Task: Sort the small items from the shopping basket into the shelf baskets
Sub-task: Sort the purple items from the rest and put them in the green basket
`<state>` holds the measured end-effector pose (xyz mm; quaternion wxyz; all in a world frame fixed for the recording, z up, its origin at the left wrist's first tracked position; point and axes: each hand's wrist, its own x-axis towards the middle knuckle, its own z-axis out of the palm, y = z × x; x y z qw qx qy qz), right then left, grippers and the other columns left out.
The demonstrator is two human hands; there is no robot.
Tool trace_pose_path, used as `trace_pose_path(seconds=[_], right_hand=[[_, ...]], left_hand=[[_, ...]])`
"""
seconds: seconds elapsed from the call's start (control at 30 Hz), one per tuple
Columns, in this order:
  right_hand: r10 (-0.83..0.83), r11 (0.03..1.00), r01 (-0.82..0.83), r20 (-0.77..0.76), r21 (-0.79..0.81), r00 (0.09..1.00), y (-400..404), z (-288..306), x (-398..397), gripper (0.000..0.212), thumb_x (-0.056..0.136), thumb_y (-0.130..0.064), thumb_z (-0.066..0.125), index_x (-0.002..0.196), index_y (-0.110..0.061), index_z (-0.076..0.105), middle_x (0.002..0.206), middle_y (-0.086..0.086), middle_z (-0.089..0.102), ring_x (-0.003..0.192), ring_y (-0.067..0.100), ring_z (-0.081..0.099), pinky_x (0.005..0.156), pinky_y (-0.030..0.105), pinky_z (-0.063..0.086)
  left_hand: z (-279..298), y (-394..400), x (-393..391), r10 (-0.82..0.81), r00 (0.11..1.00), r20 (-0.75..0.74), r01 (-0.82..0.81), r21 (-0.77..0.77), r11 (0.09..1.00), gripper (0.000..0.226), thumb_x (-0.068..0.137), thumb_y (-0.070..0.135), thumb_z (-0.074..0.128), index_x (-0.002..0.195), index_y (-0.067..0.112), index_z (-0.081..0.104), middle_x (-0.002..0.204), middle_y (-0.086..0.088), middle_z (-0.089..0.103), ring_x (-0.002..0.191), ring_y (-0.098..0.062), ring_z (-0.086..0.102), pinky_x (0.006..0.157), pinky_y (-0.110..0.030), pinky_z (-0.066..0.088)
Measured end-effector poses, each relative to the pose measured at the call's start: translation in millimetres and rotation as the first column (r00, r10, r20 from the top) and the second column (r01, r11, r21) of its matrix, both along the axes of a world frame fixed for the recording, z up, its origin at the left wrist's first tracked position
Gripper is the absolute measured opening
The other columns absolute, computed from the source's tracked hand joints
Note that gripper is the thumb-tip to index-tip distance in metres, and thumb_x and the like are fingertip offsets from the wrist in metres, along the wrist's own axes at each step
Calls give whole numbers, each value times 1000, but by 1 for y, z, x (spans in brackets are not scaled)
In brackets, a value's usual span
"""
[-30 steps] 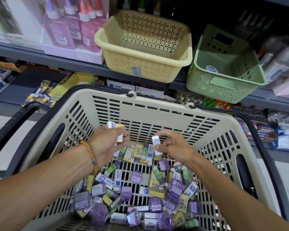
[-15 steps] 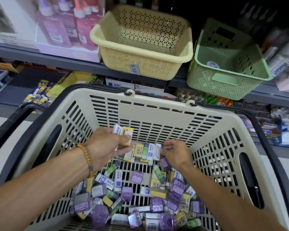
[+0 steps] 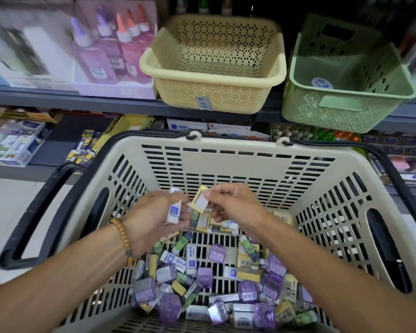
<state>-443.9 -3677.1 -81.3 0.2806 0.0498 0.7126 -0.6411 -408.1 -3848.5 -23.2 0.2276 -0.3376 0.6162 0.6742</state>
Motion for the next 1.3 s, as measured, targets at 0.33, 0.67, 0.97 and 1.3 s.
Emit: trace_pose_path(seconds=[0.33, 0.67, 0.97, 1.3], right_hand=[[177, 962, -188, 74, 198, 981, -73, -52, -27, 25, 97, -21, 59, 83, -3, 68, 68, 8, 67, 59, 16, 62, 56, 27, 52], [217, 975, -222, 141, 19, 966, -78, -33, -23, 22, 101, -15, 46, 110, -12, 66, 88, 5, 72, 62, 10, 66, 48, 18, 49], [331, 943, -320, 138, -94, 934, -24, 32, 9, 12, 97, -18, 59, 103, -10, 65, 86, 7, 72, 74, 15, 71, 73, 28, 60], [-31, 976, 36, -30, 215, 999, 85, 62, -1, 19, 96, -20, 61, 106, -5, 61, 71, 2, 66, 56, 9, 62, 56, 22, 54]], left_hand=[[28, -46, 32, -339, 926, -164, 216, -505, 836, 13, 95, 15, 57, 104, 15, 67, 91, -14, 68, 71, -9, 62, 60, -23, 54], [13, -47, 26, -175, 966, -192, 87, -395, 915, 11, 87, 2, 66, 98, 4, 63, 94, -18, 71, 72, -19, 71, 56, -26, 56], [2, -20, 21, -214, 960, -178, 150, -316, 937, 12, 85, 7, 70, 96, 7, 64, 94, -15, 71, 80, -22, 71, 60, -26, 57], [-58, 78, 20, -942, 318, -107, 782, -532, 325, 43, 85, 35, 72, 122, 26, 52, 113, 3, 56, 104, -17, 57, 89, -32, 50]])
